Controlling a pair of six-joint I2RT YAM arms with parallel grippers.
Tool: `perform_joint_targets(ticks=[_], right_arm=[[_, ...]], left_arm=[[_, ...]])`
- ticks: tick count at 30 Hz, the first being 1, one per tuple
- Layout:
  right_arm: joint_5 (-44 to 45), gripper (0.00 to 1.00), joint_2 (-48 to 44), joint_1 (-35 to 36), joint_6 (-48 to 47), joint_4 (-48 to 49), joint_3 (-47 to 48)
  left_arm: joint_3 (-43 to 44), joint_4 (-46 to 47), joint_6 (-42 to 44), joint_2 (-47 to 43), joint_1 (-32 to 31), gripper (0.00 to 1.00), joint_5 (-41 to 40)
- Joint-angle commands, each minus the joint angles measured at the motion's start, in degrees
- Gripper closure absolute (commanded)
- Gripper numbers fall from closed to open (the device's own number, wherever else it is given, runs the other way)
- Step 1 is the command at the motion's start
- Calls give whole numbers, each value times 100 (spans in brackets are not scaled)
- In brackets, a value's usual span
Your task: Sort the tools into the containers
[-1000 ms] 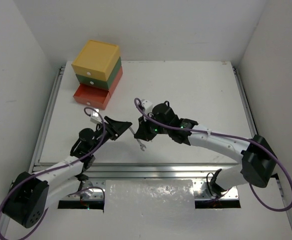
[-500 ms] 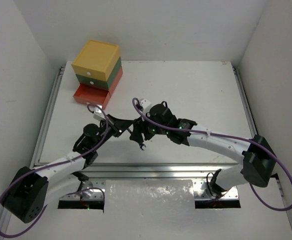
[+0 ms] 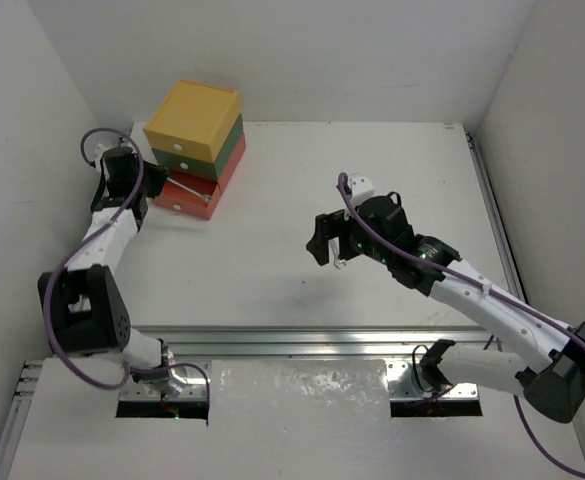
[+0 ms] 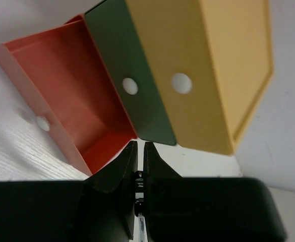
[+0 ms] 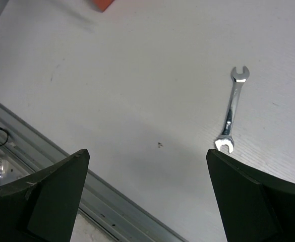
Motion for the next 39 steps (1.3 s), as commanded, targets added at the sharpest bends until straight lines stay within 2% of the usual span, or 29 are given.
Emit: perform_joint_targets(ticks=[1, 4, 9, 13, 16, 17, 18, 19, 23, 27, 28, 30, 31, 37, 39], right_arm=[[129, 1, -50, -202, -169, -250, -100], [67, 1, -103, -299, -239, -303, -170], [23, 1, -86, -370, -319, -320, -302], [-64, 1, 116, -492, -310, -320, -276], [-451, 1, 738, -861, -126, -714, 57], [-399, 1, 906, -879, -134, -846, 171], [-329, 1, 1186, -897, -143, -839, 207], [-267, 1, 1310, -915, -160, -830, 233], [-284, 1, 2162, -1029, -231, -804, 566], [-145, 2, 3252, -1213, -284, -813, 1024], [-65, 3, 3454, -1231, -310, -804, 1112], [119, 6, 3999, -1249, -371, -795, 1410], [172, 8, 4288, -1249, -398, -821, 1524], [129, 17, 4993, -1319, -503, -874, 2079], [68, 26, 5231, -1337, -556, -961, 2289]], left_arm=[[711, -474, 61, 572, 45, 100, -167], [1142, -351, 61, 1230, 142, 100, -167], [1679, -500, 88, 1777, 248, 100, -396], [1513, -343, 70, 1918, 257, 99, -431], [1477, -272, 79, 2023, 266, 83, -422], [1486, -263, 88, 2076, 274, 69, -387], [1529, -254, 88, 2111, 274, 63, -369], [1556, -202, 79, 2181, 266, 52, -317], [1810, -245, 61, 2305, 274, 35, -72], [1733, -342, 52, 2034, 309, 32, 175], [1628, -290, 44, 1702, 310, 30, 211], [1241, -158, 17, 1322, 318, 25, 246], [1144, -175, 26, 946, 327, 17, 263], [291, -17, 175, -550, 362, 6, 431], [413, -270, 350, -735, 432, 6, 482]])
